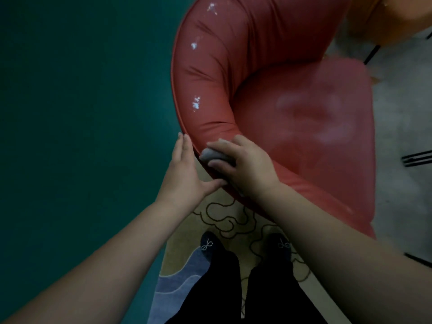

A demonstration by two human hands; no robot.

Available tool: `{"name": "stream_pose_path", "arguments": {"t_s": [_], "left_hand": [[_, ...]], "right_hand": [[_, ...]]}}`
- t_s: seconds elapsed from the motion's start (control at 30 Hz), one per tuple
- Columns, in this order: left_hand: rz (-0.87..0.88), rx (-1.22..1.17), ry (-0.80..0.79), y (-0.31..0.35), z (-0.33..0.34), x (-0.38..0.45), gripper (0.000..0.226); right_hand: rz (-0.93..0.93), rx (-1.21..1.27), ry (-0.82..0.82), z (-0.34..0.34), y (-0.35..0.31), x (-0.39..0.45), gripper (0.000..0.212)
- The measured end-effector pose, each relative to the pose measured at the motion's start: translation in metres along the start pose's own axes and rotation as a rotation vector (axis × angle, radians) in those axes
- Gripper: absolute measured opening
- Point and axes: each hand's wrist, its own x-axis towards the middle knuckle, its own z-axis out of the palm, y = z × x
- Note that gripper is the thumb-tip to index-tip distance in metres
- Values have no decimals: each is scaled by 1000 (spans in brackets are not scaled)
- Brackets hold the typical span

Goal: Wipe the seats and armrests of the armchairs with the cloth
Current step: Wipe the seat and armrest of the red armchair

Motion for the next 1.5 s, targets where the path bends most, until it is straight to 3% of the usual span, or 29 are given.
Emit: {"name": "stream_pose_path", "arguments": {"t_s": [0.13, 0.23, 0.3, 0.37, 0.4, 0.53, 0.63, 0.73, 0.83, 0.9, 1.03, 1.13, 1.23, 1.37, 1.43, 1.5], "left_hand": [[45, 19, -51, -7, -5, 0, 134], [47, -8, -65, -9, -10, 4, 134], [44, -25, -51, -8, -13, 10, 134], [42, -29, -33, -8, -15, 18, 133], [41, -31, -28, -8, -16, 22, 133], [19, -45, -22, -11, -23, 34, 133], [1, -75, -34, -10, -27, 43, 133], [-7, -90, -45, -9, -31, 54, 132], [-29, -108, -55, -10, -39, 67, 133], [-31, -110, -68, -9, -44, 76, 133], [-20, -83, -80, -8, -51, 93, 130], [-26, -100, -107, -12, -55, 100, 130], [-14, -66, -151, -17, -58, 99, 136], [-10, -87, -175, -21, -62, 98, 135], [-15, -106, -159, -19, -63, 102, 134], [-22, -117, -139, -17, -63, 107, 133]], "right_hand": [[182, -108, 102, -6, 24, 6, 38], [362, 88, 212, -11, 33, 15, 35], [240, 126, 182, -7, 19, 16, 37], [48, 9, 67, 4, 8, 13, 39], [44, -30, 61, 6, 10, 14, 37], [389, 31, 171, -8, 43, 37, 32], [315, 186, 196, -7, 32, 55, 34], [153, 112, 70, 6, 24, 61, 37], [371, 149, 157, -3, 45, 71, 30], [411, 219, 225, -6, 47, 80, 29], [129, 262, 223, 14, -6, 112, 37], [-34, 69, 102, 27, -23, 124, 39], [11, -61, 124, 21, -2, 127, 36], [290, 2, 217, 9, 31, 137, 34], [170, 85, 208, 10, 21, 137, 36], [-42, 68, 99, 19, 7, 131, 39]]}}
